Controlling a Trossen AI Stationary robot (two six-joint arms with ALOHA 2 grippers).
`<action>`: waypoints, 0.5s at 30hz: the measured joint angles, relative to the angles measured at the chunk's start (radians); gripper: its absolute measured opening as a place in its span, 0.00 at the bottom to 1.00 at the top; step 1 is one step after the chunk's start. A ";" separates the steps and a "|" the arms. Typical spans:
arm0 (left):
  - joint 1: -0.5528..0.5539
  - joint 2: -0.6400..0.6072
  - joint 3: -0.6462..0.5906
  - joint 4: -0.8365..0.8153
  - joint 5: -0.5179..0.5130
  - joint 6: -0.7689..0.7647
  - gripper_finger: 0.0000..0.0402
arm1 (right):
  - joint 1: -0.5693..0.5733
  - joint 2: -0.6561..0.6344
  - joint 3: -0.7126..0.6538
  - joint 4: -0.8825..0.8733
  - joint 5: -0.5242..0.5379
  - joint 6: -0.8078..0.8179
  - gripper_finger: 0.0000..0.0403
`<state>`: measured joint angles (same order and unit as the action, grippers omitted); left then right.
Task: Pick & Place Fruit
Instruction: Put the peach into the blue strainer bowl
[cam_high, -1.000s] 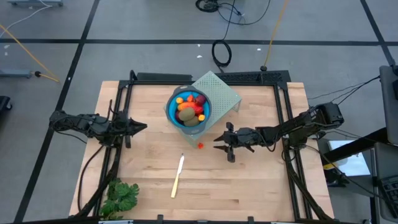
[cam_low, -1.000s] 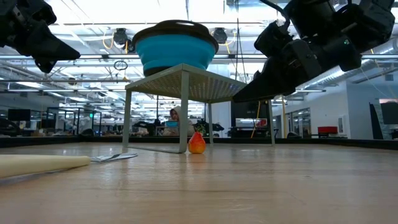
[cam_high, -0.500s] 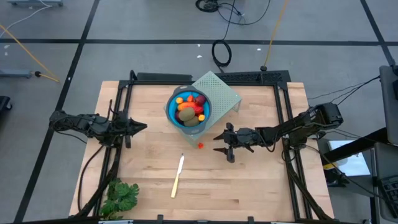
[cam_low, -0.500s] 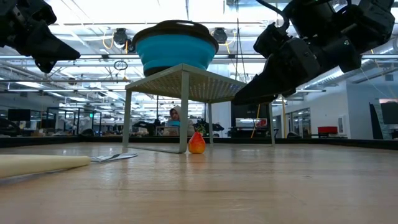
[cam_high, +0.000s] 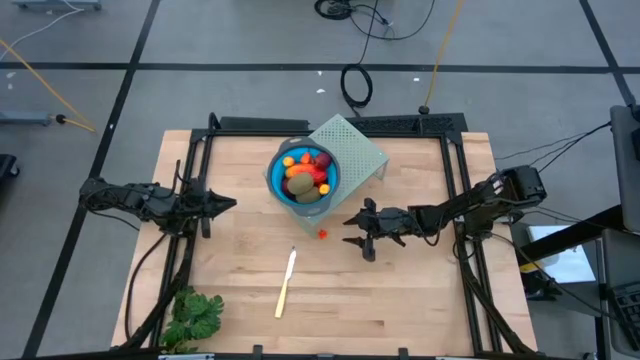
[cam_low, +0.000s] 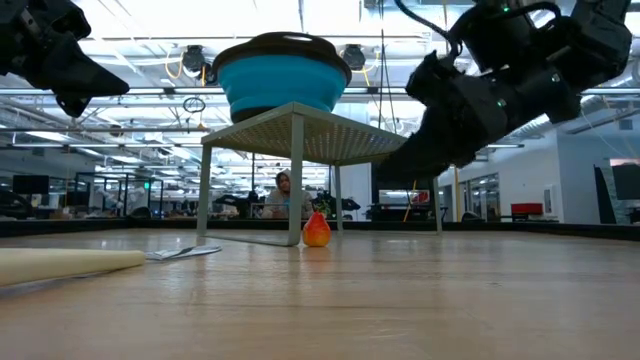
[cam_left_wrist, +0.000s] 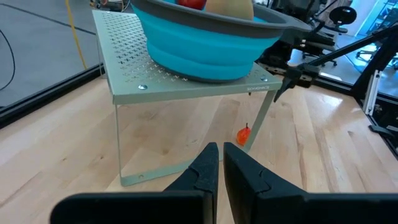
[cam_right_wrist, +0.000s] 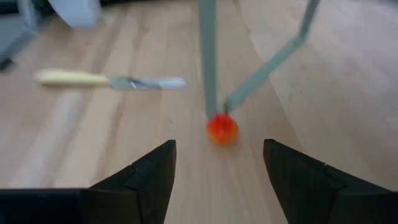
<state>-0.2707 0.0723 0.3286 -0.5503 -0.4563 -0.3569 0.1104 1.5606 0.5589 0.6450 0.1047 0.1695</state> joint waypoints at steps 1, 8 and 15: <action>0.000 0.000 0.000 0.000 0.000 0.000 0.06 | 0.000 0.002 -0.002 0.000 -0.002 0.007 0.59; 0.000 0.000 0.000 0.001 0.000 -0.013 0.06 | 0.002 0.080 0.000 0.110 -0.002 0.033 0.59; 0.000 0.000 0.000 0.001 0.000 -0.013 0.06 | -0.002 0.148 0.005 0.195 -0.002 0.054 0.59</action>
<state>-0.2707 0.0723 0.3286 -0.5493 -0.4561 -0.3701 0.1089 1.7087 0.5639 0.8404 0.1032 0.2237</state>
